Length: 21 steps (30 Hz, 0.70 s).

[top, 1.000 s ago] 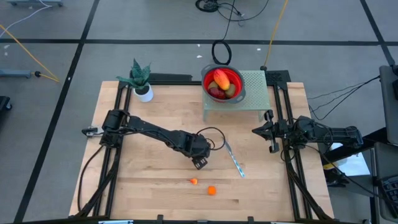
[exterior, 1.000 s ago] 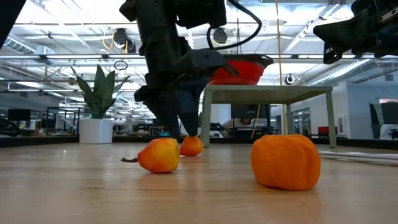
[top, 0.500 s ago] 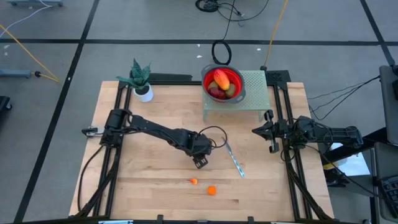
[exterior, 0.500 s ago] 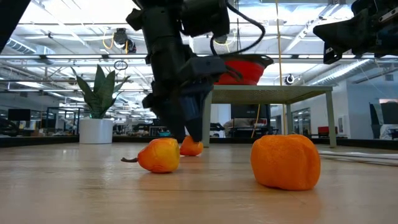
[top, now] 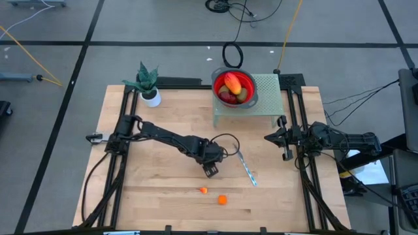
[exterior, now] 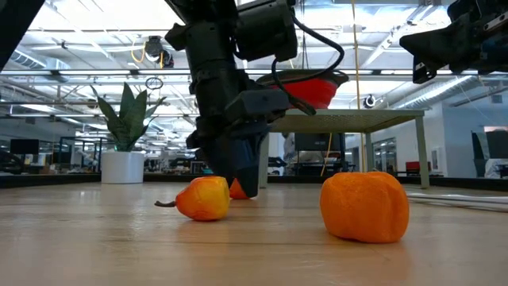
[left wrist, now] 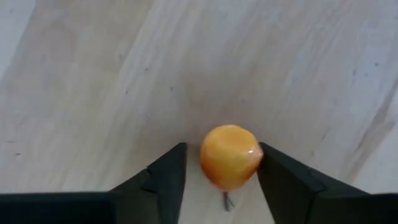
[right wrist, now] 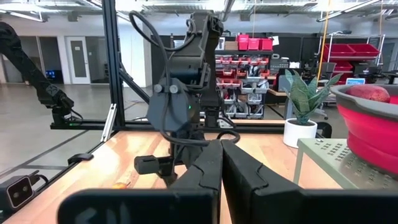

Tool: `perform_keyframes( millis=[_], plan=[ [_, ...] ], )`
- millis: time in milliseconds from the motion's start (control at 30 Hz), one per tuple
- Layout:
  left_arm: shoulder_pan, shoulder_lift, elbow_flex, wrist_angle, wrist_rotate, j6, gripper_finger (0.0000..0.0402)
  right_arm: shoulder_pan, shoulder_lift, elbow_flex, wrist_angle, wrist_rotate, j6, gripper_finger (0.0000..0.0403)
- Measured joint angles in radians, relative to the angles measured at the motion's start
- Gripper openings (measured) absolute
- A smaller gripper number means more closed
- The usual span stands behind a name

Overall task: Pick & Place Fruit
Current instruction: Put the yellow orange peach into the red basket on the shelf

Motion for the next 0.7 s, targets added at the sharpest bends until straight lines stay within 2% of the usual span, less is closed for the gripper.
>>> perform_keyframes(
  millis=[267, 533, 700],
  plan=[
    [0.023, 0.000, 0.000, 0.003, 0.000, 0.046, 0.0109, 0.000, 0.000, 0.000, 0.001, 0.000, 0.000, 0.0000],
    [0.046, 0.000, 0.000, 0.003, 0.018, 0.047, 0.0109, 0.000, 0.000, 0.000, 0.001, 0.000, 0.000, 0.0000],
    [0.072, -0.017, 0.000, -0.011, 0.110, 0.043, 0.0105, 0.000, 0.000, 0.000, 0.001, 0.000, 0.000, 0.0000]
  ],
)
